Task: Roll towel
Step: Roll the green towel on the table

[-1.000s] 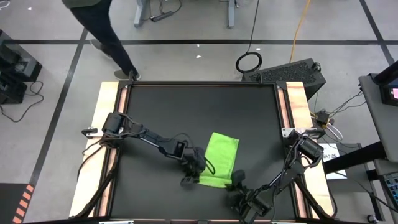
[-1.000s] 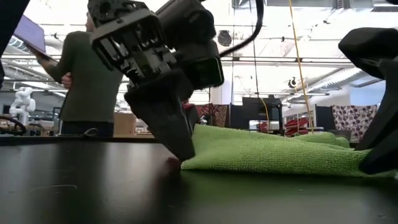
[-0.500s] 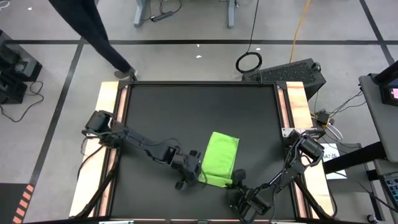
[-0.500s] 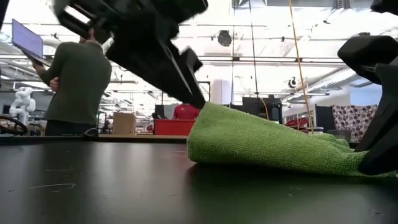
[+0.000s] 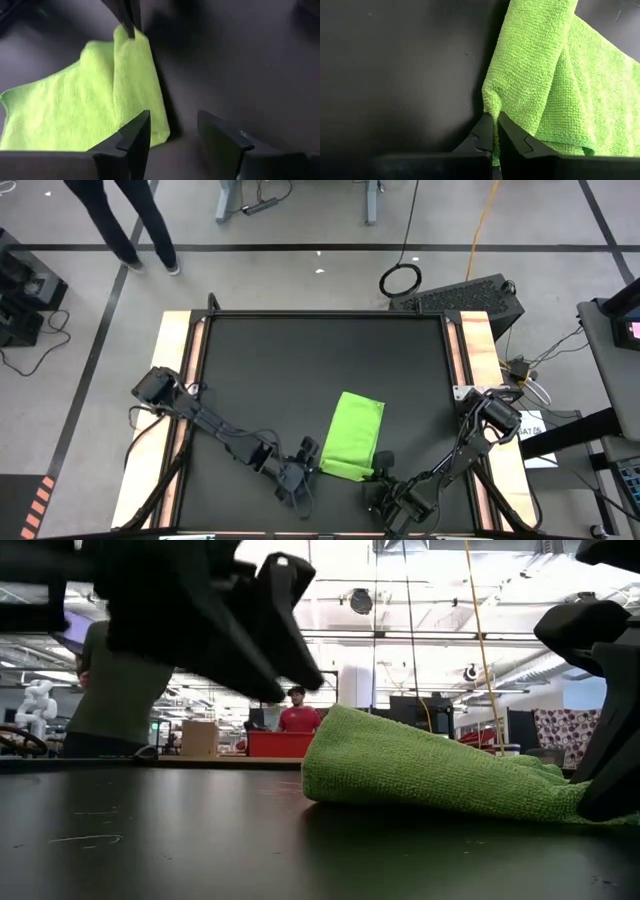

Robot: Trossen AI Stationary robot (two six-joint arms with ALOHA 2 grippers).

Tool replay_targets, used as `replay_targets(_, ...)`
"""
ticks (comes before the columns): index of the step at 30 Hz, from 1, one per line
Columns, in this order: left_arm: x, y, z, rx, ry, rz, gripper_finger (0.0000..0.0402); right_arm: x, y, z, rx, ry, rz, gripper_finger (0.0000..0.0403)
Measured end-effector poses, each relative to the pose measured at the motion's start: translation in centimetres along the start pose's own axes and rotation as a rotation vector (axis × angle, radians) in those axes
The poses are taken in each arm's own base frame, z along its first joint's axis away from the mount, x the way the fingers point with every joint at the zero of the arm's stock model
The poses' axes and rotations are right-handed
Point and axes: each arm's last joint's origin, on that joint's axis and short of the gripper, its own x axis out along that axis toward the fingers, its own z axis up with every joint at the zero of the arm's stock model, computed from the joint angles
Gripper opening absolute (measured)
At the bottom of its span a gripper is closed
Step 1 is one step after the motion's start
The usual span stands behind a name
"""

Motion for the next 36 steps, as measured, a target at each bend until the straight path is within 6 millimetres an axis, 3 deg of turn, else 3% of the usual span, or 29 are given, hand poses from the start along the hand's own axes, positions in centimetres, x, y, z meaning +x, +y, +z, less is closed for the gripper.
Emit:
replay_targets(8, 2.7, -0.8, -1.1, 0.087, 0.035, 0.093, 0.017, 0.0, 0.0, 0.1, 0.023, 0.006, 0.01, 0.0)
replay_targets(24, 2.7, -1.3, -0.4, 0.316, -0.007, 0.151, 0.0173, 0.0, 0.0, 0.1, 0.04, 0.004, 0.014, 0.0001)
replay_targets(28, 2.8, -0.4, 0.1, 0.304, -0.052, 0.194, 0.0203, 0.0, 0.0, 0.1, 0.043, 0.004, 0.014, 0.0001)
replay_targets(36, 3.4, 1.6, -0.9, 0.175, -0.054, 0.094, 0.0318, 0.0, 0.0, 0.1, 0.052, 0.004, 0.014, 0.0)
